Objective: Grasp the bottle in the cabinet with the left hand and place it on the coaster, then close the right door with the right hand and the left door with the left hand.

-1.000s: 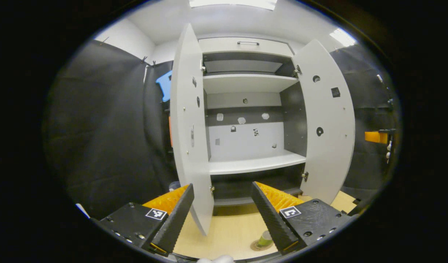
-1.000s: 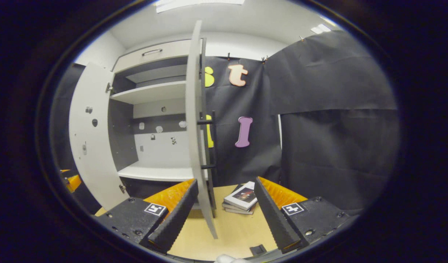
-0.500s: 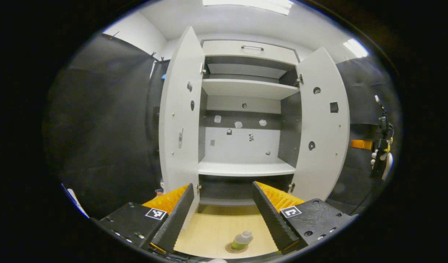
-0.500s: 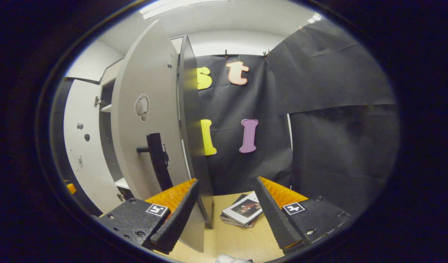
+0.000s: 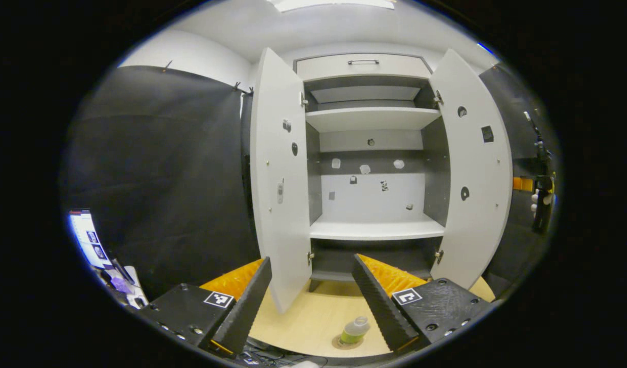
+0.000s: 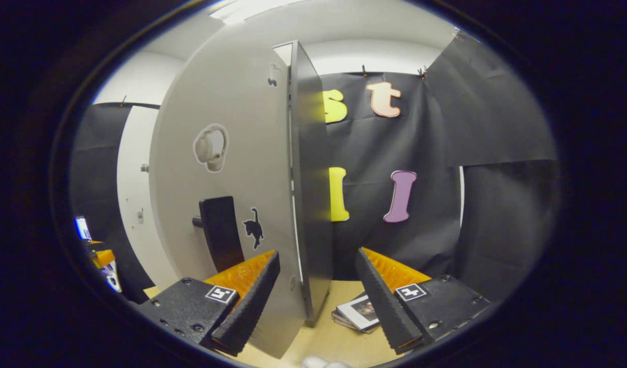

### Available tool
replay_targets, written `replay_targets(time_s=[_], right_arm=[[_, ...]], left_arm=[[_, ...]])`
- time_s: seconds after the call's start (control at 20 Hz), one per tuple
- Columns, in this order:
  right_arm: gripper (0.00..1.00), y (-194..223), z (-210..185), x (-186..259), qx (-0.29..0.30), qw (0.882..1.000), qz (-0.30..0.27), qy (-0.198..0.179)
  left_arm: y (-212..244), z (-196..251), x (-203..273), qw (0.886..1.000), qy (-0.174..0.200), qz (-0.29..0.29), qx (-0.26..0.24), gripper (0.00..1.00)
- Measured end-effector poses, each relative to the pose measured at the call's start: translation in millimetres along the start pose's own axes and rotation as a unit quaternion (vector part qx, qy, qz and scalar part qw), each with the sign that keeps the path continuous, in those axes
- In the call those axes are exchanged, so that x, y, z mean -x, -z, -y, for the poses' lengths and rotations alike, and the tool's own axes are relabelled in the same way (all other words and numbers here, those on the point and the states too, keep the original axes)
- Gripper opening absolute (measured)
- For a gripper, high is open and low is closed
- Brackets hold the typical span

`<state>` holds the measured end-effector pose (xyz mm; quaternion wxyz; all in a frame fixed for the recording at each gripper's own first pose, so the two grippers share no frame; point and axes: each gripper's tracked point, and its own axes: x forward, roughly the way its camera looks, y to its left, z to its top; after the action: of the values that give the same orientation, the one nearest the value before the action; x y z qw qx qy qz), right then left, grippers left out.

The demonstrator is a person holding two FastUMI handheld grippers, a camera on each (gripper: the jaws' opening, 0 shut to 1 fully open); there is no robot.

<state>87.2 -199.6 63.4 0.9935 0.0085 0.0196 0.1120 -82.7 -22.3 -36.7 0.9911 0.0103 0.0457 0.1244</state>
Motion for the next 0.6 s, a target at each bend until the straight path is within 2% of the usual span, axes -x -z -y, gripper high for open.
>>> replay_targets(time_s=[0.1, 0.15, 0.25, 0.3, 0.35, 0.4, 0.45, 0.6], right_arm=[[0.95, -0.7, -4.1, -1.5, 0.003, 1.0, -0.009, -0.007], [0.98, -2.1, -7.4, -2.4, 0.008, 1.0, -0.01, -0.007], [0.94, -2.5, -22.9, -2.5, 0.024, 1.0, -0.011, -0.002], [0.99, -3.5, -30.9, -3.3, 0.031, 0.999, -0.01, 0.002], [0.99, -1.9, -40.6, -5.9, 0.031, 0.999, -0.011, 0.004], [0.97, 0.6, -47.9, -5.7, 0.03, 0.999, -0.01, 0.011], [0.91, 0.7, -54.8, -7.3, 0.03, 0.999, -0.012, 0.017], [0.9, 0.6, -79.2, -15.8, 0.031, 0.999, -0.009, 0.028]], left_arm=[[3.3, 2.4, -3.5, 1.0, 0.003, -0.001, -0.005, 0.97], [3.3, 2.7, -6.0, 1.0, 0.006, -0.001, -0.006, 0.97], [3.9, 1.3, -13.6, 1.0, 0.016, 0.001, -0.008, 0.97], [3.1, -1.4, -17.9, 1.0, 0.02, 0.003, -0.011, 0.97], [1.8, -4.9, -21.5, 1.0, 0.023, 0.005, -0.012, 0.97], [1.3, -8.9, -25.6, 1.0, 0.026, 0.005, -0.013, 0.97], [1.0, -12.3, -29.1, 0.999, 0.031, 0.004, -0.013, 0.97], [3.6, -22.7, -39.9, 0.999, 0.048, -0.001, -0.015, 0.98]])
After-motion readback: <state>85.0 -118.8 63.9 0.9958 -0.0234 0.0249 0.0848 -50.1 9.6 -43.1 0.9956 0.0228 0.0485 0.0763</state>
